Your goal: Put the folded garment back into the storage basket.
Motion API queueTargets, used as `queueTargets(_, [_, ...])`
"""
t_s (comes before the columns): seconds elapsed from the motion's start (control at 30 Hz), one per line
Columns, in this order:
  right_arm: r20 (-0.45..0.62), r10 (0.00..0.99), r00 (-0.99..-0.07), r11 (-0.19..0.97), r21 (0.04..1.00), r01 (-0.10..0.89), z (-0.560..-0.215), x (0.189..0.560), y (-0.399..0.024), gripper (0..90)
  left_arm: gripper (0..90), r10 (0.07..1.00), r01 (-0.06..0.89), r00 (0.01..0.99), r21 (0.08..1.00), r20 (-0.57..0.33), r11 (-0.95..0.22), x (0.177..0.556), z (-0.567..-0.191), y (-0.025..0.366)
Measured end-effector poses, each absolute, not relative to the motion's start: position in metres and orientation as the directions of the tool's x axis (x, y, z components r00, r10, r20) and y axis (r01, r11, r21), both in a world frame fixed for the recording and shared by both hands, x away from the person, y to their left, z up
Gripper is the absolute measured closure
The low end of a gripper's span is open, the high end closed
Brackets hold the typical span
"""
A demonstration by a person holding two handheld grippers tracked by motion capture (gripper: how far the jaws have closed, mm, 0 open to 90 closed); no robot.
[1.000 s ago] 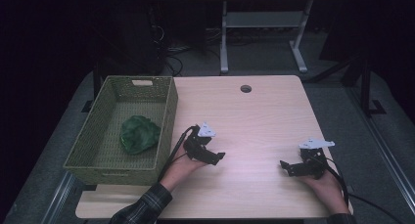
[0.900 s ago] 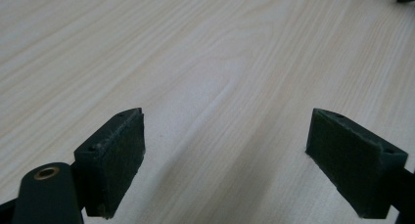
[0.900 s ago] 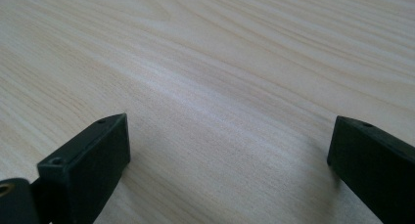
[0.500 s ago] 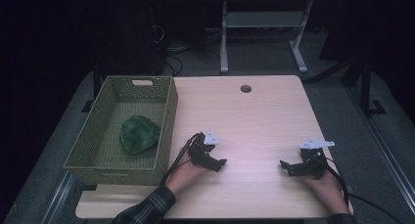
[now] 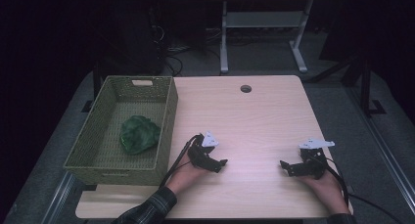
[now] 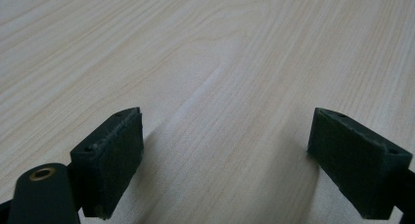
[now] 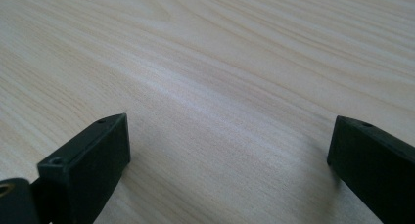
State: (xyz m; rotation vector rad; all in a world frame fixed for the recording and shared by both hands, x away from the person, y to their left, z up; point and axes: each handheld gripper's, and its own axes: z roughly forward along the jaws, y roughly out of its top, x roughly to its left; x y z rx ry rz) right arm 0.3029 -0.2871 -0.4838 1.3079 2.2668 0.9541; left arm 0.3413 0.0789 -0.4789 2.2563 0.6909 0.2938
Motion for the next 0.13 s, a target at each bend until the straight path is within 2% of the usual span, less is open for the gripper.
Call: queueTargets(0.13, [0.028,0.860,-0.510,0.346,0.704,0.621,-0.4838,0.3029,-0.2871,1.9,12.6,0.560,0.389,0.828,0.718,0.001,-0.577,0.3413,-0.4789,0.0789])
